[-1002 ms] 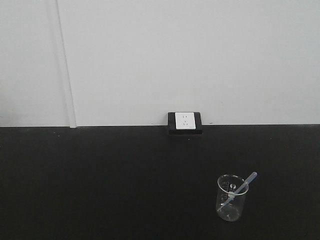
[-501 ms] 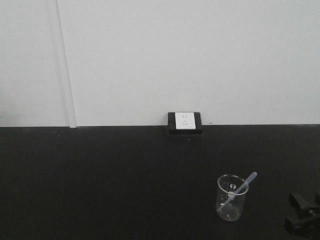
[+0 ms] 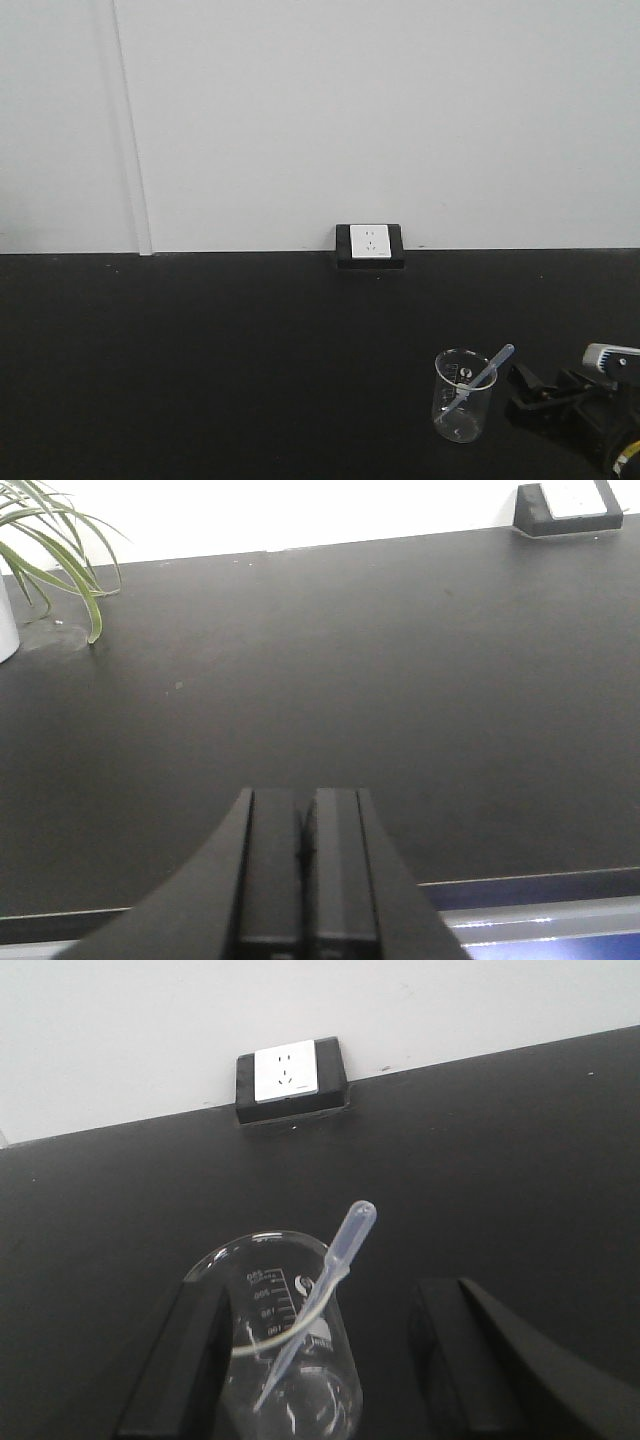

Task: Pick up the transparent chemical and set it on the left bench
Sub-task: 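Move the right gripper down to the dropper pipette's bulb, then close the right gripper on the pipette and lift it out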

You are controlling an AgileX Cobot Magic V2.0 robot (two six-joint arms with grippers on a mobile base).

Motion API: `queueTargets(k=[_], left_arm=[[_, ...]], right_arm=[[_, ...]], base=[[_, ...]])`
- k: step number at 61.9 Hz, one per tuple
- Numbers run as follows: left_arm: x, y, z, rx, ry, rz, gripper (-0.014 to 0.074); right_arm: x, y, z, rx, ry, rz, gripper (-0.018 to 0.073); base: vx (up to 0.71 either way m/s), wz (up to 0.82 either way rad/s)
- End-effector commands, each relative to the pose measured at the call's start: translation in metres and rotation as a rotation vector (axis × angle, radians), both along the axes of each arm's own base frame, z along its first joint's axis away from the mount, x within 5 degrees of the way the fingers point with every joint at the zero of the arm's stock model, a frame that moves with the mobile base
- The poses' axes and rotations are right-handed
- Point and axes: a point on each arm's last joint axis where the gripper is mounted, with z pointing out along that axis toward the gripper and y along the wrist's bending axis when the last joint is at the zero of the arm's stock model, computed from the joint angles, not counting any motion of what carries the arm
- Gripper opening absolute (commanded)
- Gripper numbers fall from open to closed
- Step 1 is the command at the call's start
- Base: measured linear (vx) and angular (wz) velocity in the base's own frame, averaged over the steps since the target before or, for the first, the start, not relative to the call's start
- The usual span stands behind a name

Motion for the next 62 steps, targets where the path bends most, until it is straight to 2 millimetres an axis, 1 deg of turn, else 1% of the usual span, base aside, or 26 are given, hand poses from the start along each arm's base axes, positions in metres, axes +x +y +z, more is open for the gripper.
queueTargets(k=[1, 15, 27, 38, 47, 52, 55, 61, 62], left_arm=[[-0.001, 0.000, 0.003, -0.014, -0.081, -0.001, -0.0003], [-0.001, 0.000, 0.003, -0.014, -0.081, -0.001, -0.0003], [-0.001, 0.000, 0.003, -0.014, -0.081, -0.001, -0.0003], [-0.001, 0.000, 0.003, -0.014, -0.081, -0.001, -0.0003], [-0.001, 0.000, 0.003, -0.014, -0.081, -0.001, -0.0003], [-0.001, 0.000, 0.003, -0.014, -0.081, -0.001, -0.0003], [-0.001, 0.000, 0.003, -0.014, -0.081, -0.001, -0.0003], [-0.001, 0.000, 0.003, -0.014, -0.081, -0.001, -0.0003], [-0.001, 0.000, 0.003, -0.014, -0.081, -0.001, -0.0003]], right_arm=[[0.024, 0.000, 0.023, 0.034, -0.149, 0.006, 0.0461], [0.060, 0.000, 0.015, 0.056, -0.135, -0.002, 0.0461], [0.086, 0.000, 0.008, 0.137, -0.120, -0.015, 0.0461], [0.101, 0.001, -0.003, 0.159, -0.103, -0.017, 0.0461], [0.106, 0.001, -0.008, 0.205, -0.068, -0.028, 0.0454], [0.105, 0.002, -0.008, 0.191, -0.065, -0.014, 0.0425], [0.105, 0.002, -0.008, 0.186, -0.064, -0.009, 0.0387], [0.105, 0.003, -0.007, 0.181, -0.067, -0.003, 0.0288], [0.105, 0.003, -0.007, 0.180, -0.066, -0.001, 0.0260]], base=[[0.00, 0.00], [0.00, 0.00], [0.00, 0.00], [0.00, 0.00], [0.00, 0.00], [0.00, 0.00], [0.00, 0.00], [0.00, 0.00], [0.00, 0.00]])
